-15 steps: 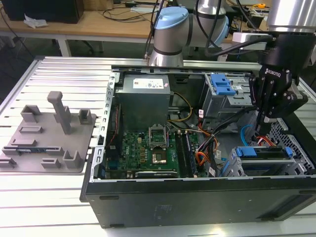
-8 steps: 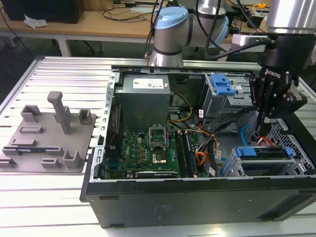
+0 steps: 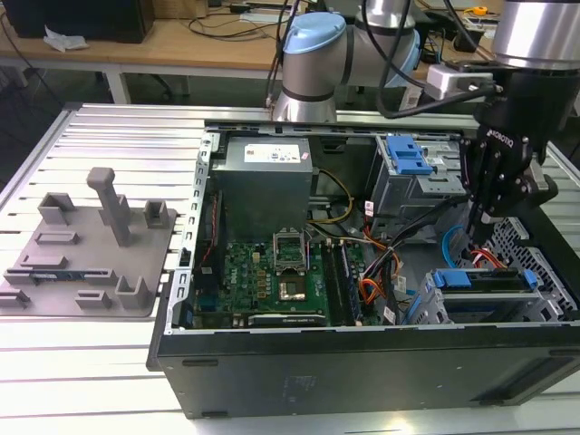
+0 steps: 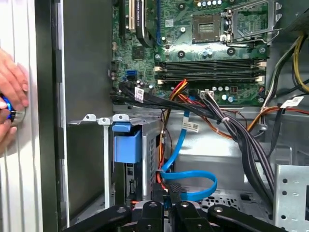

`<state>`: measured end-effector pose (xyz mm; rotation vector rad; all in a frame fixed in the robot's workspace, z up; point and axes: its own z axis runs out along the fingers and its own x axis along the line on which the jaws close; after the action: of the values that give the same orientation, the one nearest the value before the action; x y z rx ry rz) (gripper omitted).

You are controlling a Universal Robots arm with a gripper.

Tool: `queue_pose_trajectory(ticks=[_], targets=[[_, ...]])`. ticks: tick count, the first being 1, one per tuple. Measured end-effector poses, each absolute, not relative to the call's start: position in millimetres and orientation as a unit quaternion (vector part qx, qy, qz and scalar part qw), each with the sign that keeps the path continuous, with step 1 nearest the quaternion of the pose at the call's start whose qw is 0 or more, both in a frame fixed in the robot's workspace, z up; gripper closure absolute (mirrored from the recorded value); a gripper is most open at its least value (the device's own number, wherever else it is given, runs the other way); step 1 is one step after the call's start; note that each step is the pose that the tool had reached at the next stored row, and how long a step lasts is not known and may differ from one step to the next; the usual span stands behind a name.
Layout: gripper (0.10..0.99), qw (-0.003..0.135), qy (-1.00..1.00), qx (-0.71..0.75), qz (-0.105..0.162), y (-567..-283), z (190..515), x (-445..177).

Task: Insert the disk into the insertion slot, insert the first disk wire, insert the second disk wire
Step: 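Insert the second disk wire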

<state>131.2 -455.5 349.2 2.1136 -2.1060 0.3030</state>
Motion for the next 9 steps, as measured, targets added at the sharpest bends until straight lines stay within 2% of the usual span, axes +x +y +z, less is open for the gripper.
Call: queue_pose_trajectory(ticks=[9], targets=[[0.925, 0.038, -0.704, 0.705, 0.069, -477, 350, 131]])
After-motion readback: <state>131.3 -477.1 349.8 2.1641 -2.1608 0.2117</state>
